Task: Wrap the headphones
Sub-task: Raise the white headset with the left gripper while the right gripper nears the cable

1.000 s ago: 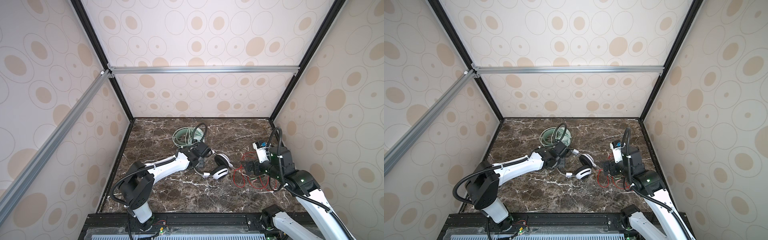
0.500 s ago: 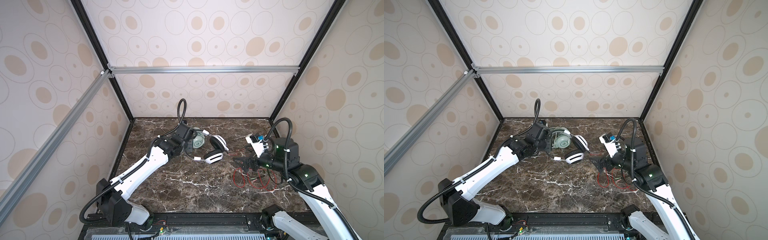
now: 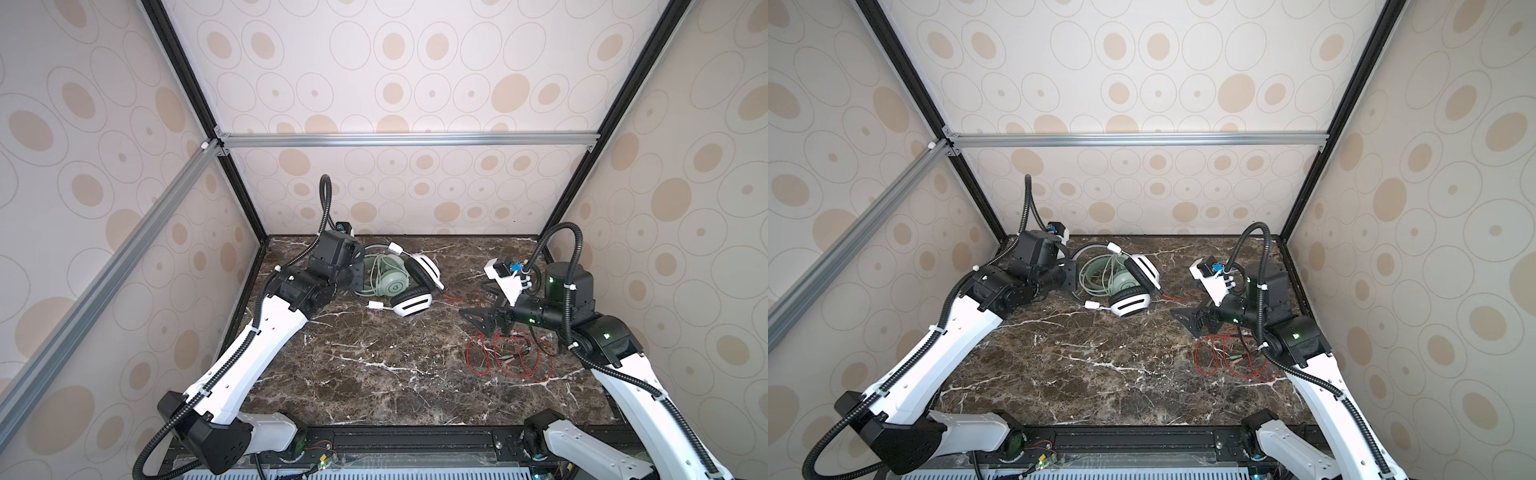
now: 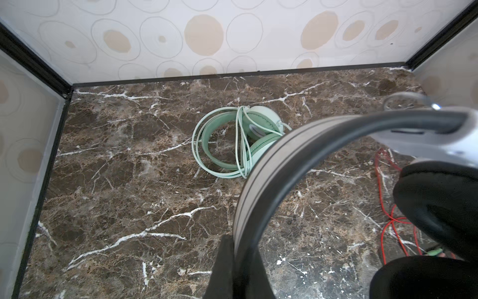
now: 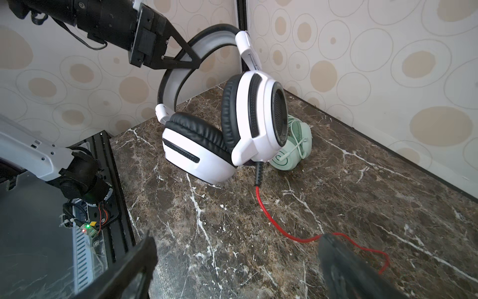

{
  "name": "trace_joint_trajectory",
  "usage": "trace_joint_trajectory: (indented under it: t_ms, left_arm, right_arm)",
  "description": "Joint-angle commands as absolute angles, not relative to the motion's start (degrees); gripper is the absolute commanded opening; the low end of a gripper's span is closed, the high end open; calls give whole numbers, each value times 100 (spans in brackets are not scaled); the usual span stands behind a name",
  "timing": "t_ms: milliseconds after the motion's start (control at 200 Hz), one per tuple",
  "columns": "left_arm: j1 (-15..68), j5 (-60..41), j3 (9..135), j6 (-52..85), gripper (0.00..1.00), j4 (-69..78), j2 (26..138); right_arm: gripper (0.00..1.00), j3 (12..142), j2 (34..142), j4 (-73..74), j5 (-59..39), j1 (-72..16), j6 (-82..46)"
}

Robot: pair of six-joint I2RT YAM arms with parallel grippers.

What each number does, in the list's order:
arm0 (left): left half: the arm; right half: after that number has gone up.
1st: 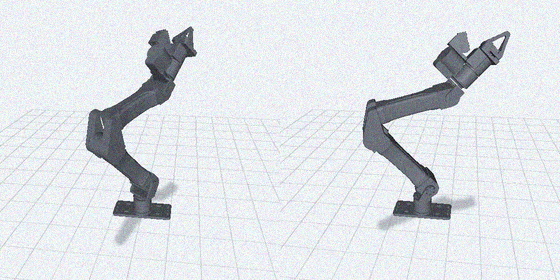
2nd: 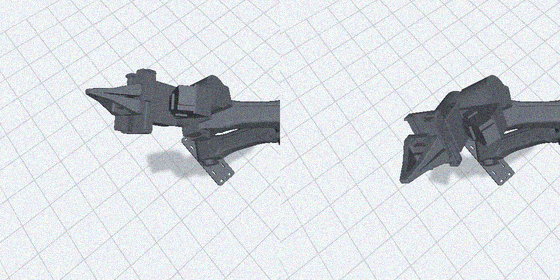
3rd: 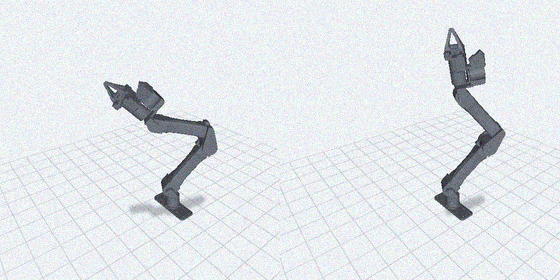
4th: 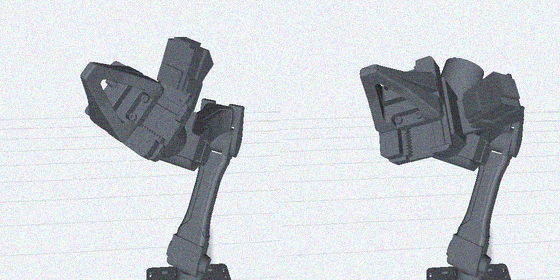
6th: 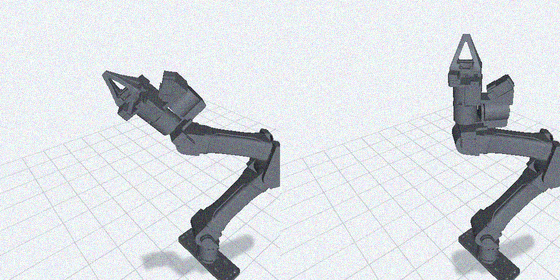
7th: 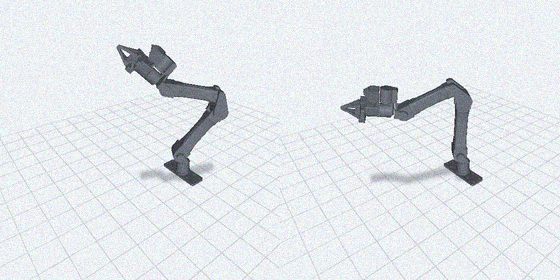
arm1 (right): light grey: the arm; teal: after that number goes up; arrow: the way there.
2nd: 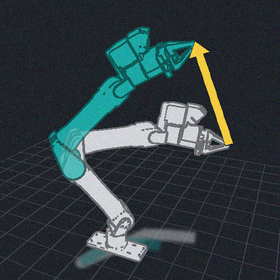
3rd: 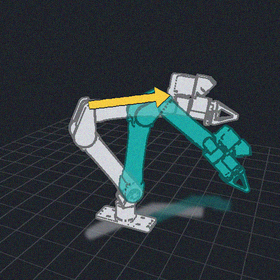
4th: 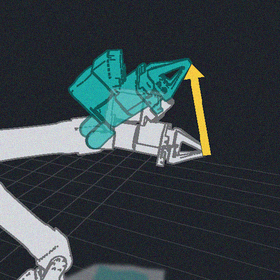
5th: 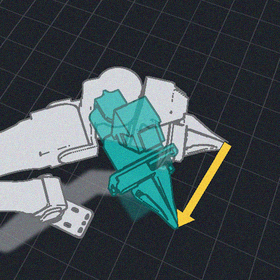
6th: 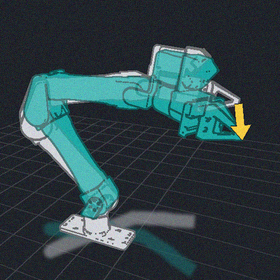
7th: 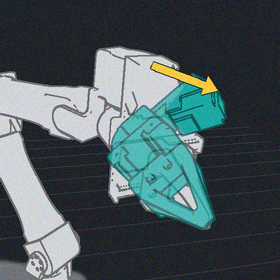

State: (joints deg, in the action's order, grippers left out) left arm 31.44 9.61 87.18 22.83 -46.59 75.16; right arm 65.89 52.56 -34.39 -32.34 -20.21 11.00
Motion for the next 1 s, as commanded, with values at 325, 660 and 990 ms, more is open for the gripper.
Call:
trace_joint_trajectory:
  t_ms: [325,660,990]
  left_arm:
    - [3116,310,9696,1983,0,-4682,7081]
    - [3120,28,10223,1959,0,-4898,7208]
    - [3111,59,11092,2274,0,-5257,7610]
  right_arm:
    - [98,6223,5661,-2201,-3559,-2000,1364]
    - [79,6085,6037,-1567,-3764,-1998,1192]
    - [73,5424,5872,-472,-3670,-1969,620]
